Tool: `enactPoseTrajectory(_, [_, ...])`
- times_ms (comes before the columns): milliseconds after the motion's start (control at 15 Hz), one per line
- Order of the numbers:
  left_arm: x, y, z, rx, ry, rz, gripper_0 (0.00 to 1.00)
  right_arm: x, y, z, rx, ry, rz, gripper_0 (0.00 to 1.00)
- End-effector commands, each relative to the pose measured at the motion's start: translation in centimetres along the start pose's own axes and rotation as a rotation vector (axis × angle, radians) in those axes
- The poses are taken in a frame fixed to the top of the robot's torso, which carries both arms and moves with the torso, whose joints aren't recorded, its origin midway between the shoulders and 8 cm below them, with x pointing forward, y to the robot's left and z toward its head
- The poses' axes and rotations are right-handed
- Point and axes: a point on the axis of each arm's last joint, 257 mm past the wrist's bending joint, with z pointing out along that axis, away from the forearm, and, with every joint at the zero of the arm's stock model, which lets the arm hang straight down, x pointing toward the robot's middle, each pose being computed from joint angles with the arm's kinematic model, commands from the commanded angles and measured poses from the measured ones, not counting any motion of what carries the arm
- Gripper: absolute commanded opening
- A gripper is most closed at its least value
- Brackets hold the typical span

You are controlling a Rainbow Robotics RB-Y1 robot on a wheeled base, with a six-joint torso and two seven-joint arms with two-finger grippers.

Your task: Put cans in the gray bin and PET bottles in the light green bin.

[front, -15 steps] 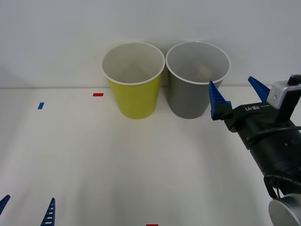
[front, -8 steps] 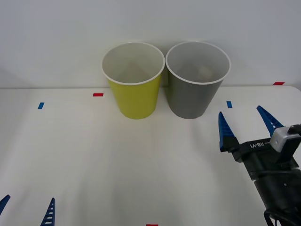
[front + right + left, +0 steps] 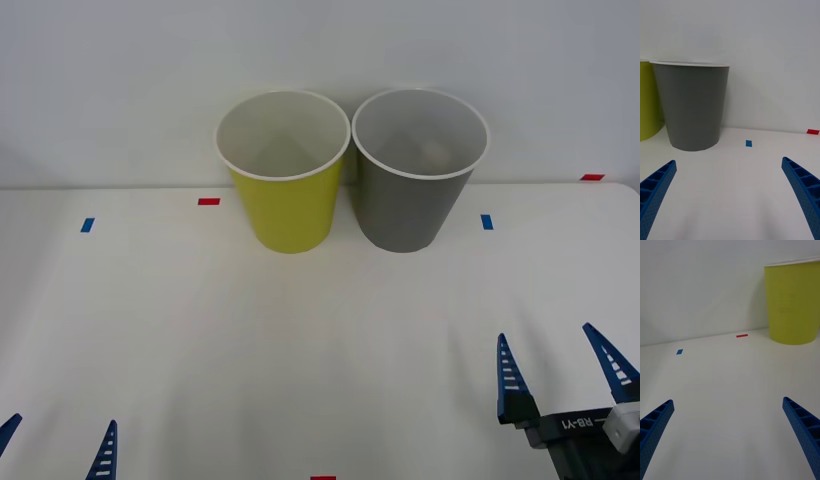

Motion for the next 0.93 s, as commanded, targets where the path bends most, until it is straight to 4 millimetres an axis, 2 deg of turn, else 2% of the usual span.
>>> enactPoseTrajectory(67, [0.0,0.0,0.0,0.0,0.0,0.0,1.0,1.0,-0.2,-2.7,0.036,0.037,-0.005,0.96])
enactPoseTrajectory(267, [0.0,0.0,0.0,0.0,0.0,0.0,1.0,2.1,-0.6,-4.9,0.084,0.084,0.024,0.96])
enactPoseTrajectory(933, [0.0,0.0,0.0,0.0,0.0,0.0,1.0,3.0,-0.3,-6.9,0.091,0.132,0.06,0.96])
